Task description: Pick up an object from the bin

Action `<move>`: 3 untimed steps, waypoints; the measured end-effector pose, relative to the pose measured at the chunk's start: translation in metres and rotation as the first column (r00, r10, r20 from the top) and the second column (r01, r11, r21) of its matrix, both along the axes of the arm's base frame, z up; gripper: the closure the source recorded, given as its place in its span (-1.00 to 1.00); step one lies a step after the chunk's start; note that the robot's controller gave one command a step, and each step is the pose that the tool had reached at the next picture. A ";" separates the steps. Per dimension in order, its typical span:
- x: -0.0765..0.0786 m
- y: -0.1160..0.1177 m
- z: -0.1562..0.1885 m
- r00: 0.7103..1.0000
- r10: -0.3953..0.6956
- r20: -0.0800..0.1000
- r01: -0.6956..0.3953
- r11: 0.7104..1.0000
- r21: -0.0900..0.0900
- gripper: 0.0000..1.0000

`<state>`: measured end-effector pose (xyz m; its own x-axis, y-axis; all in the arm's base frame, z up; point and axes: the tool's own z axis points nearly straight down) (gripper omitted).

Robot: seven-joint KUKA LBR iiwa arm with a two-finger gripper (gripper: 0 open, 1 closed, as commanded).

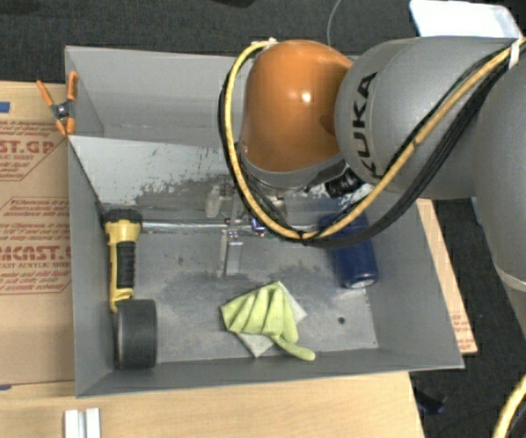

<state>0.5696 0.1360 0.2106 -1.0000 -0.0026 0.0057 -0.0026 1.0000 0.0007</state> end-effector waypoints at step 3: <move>-0.072 -0.067 -0.056 0.987 0.159 0.008 -0.159 0.987 0.003 -1.00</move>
Offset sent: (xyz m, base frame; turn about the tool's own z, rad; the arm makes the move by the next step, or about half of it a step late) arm -0.0434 -0.0901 -0.0543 -0.2729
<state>0.4974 0.0692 0.1550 -0.9869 -0.1612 -0.0027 -0.1613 0.9869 0.0039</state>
